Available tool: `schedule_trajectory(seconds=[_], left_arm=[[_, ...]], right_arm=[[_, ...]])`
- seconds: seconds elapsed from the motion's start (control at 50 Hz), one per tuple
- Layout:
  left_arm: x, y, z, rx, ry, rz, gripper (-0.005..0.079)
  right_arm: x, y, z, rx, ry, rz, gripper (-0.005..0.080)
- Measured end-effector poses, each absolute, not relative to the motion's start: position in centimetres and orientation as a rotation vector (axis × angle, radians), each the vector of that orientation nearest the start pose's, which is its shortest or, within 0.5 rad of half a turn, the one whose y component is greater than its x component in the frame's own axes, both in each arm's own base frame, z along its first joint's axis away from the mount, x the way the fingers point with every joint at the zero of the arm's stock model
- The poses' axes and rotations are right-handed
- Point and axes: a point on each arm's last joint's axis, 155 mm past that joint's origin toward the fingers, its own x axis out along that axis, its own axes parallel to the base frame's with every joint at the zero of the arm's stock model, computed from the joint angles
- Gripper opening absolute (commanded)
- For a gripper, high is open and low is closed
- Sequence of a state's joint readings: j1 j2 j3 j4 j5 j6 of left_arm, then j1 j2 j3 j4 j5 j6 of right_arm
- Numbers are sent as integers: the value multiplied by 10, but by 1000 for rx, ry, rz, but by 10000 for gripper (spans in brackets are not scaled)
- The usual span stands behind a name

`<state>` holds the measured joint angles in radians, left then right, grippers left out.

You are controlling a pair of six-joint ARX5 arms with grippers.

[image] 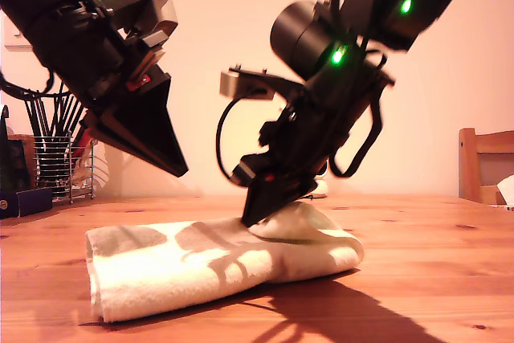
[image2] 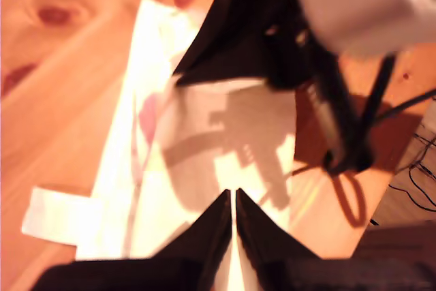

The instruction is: Fold the tea towel in front of you. After folding it, place it to the right side.

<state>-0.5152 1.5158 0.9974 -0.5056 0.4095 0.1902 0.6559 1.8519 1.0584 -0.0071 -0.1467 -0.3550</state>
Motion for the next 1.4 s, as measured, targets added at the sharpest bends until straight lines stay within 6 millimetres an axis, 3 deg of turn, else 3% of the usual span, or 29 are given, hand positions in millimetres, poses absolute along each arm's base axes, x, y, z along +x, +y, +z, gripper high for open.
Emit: schedule_trajectory(seconds=[0.08,0.2,0.42,0.52,0.64,0.74,0.9,1.08,1.2,1.4], left_arm=[[286,-246,92,216,990,-938,-24],[283,-245,84,216,1021,-936,-24],[290,-249,87,215,989,-939,-24],[291,-250,82,211,996,-945,-24],[289,-250,62,209,1052,-945,-24],[290,-252,46,207,1085,-945,-24],[299,-257,35,206,1070,-948,-24],[305,-261,25,202,1067,-948,-24],[303,-262,23,187,1077,-956,-24],[304,-263,23,171,1081,-947,-24]], right_arm=[[374,320,54,-516,601,887,45],[383,316,54,-540,583,843,226],[390,310,54,-555,606,810,245],[398,316,69,-544,614,805,247],[414,326,103,-524,566,794,246],[419,322,115,-525,598,788,245],[401,303,101,-526,763,824,230],[380,288,91,-460,906,887,90],[377,286,91,-427,927,914,-17],[367,291,87,-399,954,961,-13]])
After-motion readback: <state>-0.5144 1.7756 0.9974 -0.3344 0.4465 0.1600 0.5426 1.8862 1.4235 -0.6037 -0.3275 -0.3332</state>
